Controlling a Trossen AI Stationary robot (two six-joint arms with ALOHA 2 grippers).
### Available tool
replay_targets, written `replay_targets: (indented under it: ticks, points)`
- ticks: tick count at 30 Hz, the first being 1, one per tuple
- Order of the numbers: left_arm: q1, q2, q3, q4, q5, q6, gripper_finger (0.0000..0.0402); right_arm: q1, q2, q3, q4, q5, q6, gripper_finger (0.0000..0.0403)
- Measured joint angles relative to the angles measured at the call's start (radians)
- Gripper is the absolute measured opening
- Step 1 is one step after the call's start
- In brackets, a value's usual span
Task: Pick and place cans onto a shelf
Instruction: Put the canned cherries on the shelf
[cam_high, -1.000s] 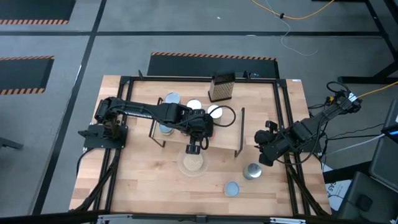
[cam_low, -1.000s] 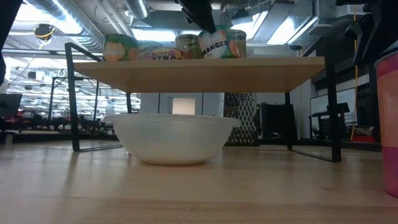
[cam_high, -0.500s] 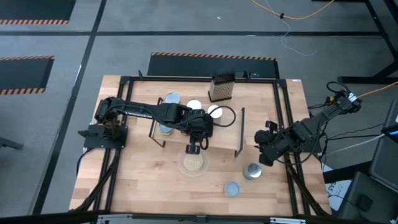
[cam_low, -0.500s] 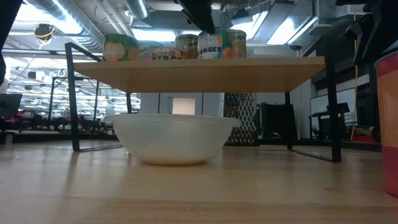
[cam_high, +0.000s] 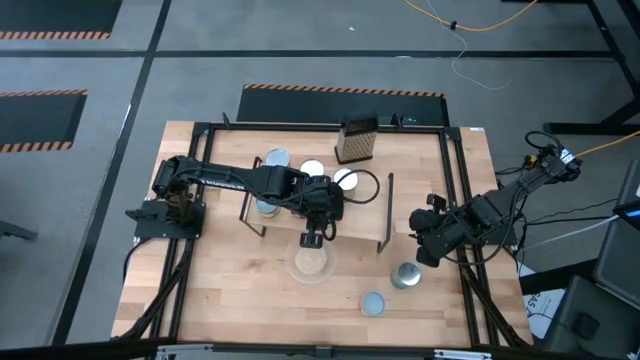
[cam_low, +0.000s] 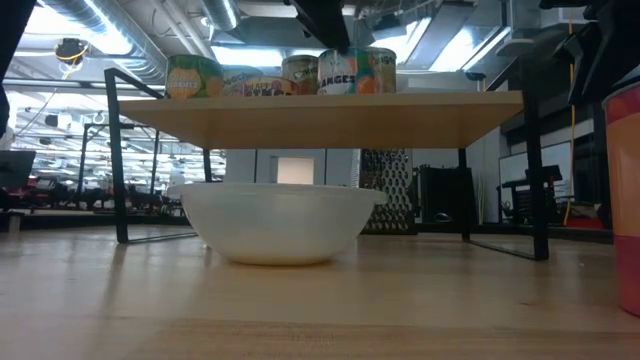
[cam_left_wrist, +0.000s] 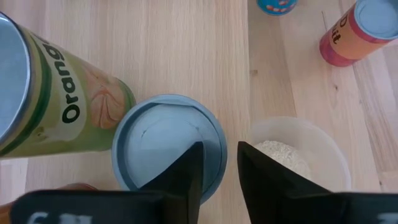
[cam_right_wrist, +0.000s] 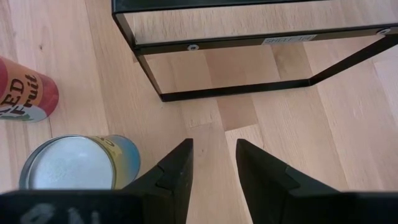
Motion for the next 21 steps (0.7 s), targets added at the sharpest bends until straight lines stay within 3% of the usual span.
replay_targets:
  ticks: [9,21]
  points:
    - [0.0,0.0,0.0,0.016,0.0,0.001,0.0096,0.0,0.0,0.0,0.0,-0.009,0.001,0.0126]
    - [-0.002,-0.067,0.0,0.036,0.0,0.008,0.0095,0.0,0.0,0.0,0.0,-0.115,0.003,0.0127]
